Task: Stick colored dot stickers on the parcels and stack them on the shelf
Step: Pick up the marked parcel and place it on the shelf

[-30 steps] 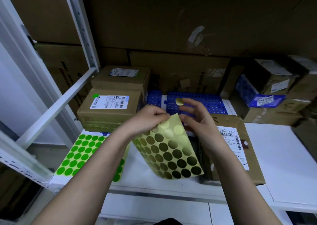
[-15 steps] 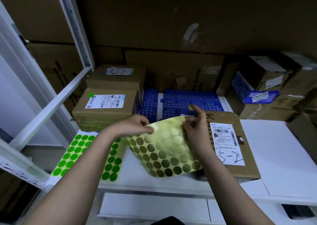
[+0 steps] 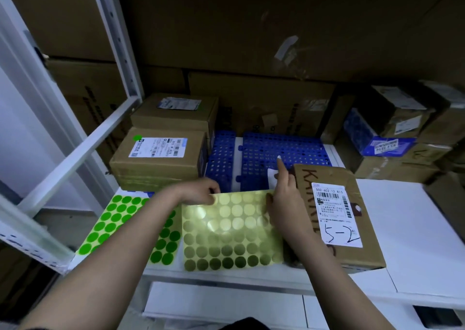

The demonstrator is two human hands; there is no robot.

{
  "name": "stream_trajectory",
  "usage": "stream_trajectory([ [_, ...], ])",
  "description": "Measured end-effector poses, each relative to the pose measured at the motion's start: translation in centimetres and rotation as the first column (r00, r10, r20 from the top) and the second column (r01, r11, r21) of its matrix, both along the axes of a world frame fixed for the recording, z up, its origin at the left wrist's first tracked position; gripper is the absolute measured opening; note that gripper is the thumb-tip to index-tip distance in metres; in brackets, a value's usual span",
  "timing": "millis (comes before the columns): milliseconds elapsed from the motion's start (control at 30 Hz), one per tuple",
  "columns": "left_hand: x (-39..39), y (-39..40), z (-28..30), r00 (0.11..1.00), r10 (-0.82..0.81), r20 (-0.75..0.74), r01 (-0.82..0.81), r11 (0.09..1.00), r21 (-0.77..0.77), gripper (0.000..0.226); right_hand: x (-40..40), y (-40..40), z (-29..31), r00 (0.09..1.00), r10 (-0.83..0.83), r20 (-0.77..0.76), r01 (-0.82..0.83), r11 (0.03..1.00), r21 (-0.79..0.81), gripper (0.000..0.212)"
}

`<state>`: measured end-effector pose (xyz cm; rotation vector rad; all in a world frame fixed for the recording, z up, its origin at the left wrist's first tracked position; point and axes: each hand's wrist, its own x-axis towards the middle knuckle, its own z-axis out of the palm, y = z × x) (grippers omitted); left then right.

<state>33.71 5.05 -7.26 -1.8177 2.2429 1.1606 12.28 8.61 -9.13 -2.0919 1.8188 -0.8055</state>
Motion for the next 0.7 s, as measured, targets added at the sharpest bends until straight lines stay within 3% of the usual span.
stream_trajectory([
  [233, -2.0, -0.3, -4.0, 0.987, 0.057, 0.149, -0.043, 0.995, -0.095, 0.031, 0.1, 1.5, -2.2, 0.975, 0.219, 0.044, -0.222, 0.97, 0.099, 0.082],
  [400, -2.7, 0.7, -6.4, 0.954, 0.067, 0.291, 0.037, 0.94, -0.34, 0.038, 0.7, 3.7, -5.7, 0.948, 0.31, -0.074, -0.287, 0.932, 0.221, 0.082],
  [567, -3.0, 1.5, -8.3, 0.963, 0.082, 0.256, 0.076, 0.832, -0.55, 0.047, 0.2, 5.3, -8.3, 0.946, 0.319, -0.052, -0.293, 0.915, 0.278, 0.084],
  [700, -3.3, 2.6, -9.4, 0.986, 0.112, 0.126, 0.003, 0.734, -0.68, 0.045, 0.4, 5.4, -9.0, 0.956, 0.294, -0.024, -0.277, 0.924, 0.264, 0.081],
])
